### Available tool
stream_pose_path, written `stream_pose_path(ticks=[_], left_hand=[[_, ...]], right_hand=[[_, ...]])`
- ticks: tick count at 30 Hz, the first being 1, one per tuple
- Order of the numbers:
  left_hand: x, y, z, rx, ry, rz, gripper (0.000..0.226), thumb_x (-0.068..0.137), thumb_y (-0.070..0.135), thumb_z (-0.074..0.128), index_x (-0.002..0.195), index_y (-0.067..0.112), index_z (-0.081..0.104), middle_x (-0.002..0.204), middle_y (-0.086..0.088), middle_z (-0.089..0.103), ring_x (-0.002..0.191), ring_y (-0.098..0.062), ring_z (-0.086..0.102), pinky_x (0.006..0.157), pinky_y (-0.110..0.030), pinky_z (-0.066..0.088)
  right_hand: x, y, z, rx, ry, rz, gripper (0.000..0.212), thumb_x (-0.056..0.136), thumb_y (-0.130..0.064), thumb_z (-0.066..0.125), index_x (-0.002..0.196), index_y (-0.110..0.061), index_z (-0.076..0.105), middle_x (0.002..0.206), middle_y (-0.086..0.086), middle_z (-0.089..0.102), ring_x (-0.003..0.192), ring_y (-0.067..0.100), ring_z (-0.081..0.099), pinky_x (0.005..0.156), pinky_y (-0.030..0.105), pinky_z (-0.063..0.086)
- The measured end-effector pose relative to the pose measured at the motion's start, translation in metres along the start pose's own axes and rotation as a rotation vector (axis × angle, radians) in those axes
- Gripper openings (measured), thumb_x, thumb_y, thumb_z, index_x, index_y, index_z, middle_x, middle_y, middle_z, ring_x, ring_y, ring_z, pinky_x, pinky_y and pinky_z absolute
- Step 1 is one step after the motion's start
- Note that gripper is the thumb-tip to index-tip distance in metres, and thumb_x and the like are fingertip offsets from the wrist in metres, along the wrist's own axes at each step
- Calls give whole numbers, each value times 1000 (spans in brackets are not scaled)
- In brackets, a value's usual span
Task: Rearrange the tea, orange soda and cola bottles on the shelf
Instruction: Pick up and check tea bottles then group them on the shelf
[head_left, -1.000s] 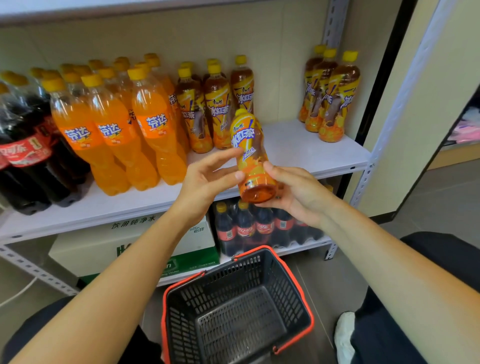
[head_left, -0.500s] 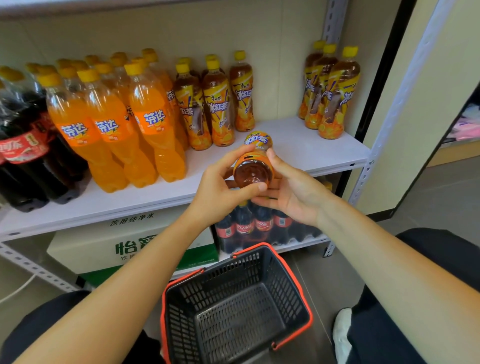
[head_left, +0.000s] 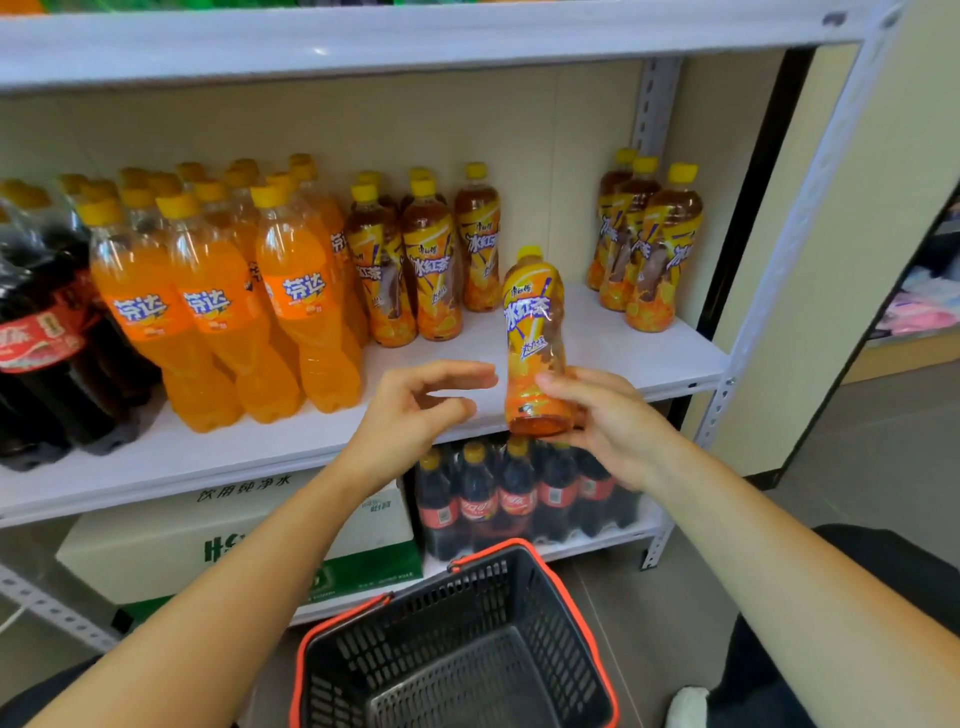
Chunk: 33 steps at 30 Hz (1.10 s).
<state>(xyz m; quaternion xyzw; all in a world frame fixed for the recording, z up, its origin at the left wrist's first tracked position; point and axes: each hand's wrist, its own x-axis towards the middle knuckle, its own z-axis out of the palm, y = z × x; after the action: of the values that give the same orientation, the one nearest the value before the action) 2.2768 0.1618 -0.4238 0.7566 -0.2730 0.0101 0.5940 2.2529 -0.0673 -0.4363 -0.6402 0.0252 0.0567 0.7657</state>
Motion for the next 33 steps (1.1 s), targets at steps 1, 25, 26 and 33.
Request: stream_pose_path(ticks=[1, 25, 26, 33], left_hand=[[7, -7, -1, 35, 84, -29, 34, 90, -8, 64, 114, 13, 75, 116, 5, 76, 112, -3, 68, 92, -25, 56], [154, -108, 10, 280, 646, -189, 75, 83, 26, 84, 144, 14, 43, 133, -10, 50, 124, -28, 53, 105, -42, 46], [153, -107, 12, 252, 647, -178, 71, 83, 24, 85, 139, 13, 43, 127, -6, 53, 118, -26, 57, 99, -38, 48], [158, -103, 7, 266, 556, -182, 71, 86, 28, 82, 144, 11, 44, 118, -4, 60, 104, -23, 60, 91, -38, 51]], right_hand=[[3, 0, -5, -30, 68, -27, 47, 81, -26, 80, 123, -7, 69, 110, 11, 77, 103, 26, 75, 91, 41, 60], [88, -2, -131, -696, 877, -379, 62, 81, -27, 85, 135, -14, 56, 119, 9, 71, 109, 32, 65, 87, 35, 49], [89, -1, -129, -707, 885, -374, 64, 82, -27, 85, 137, -15, 55, 120, 10, 70, 110, 33, 65, 90, 38, 50], [83, -1, -125, -742, 870, -334, 65, 88, -27, 79, 144, -17, 46, 126, 12, 65, 115, 36, 61, 94, 44, 51]])
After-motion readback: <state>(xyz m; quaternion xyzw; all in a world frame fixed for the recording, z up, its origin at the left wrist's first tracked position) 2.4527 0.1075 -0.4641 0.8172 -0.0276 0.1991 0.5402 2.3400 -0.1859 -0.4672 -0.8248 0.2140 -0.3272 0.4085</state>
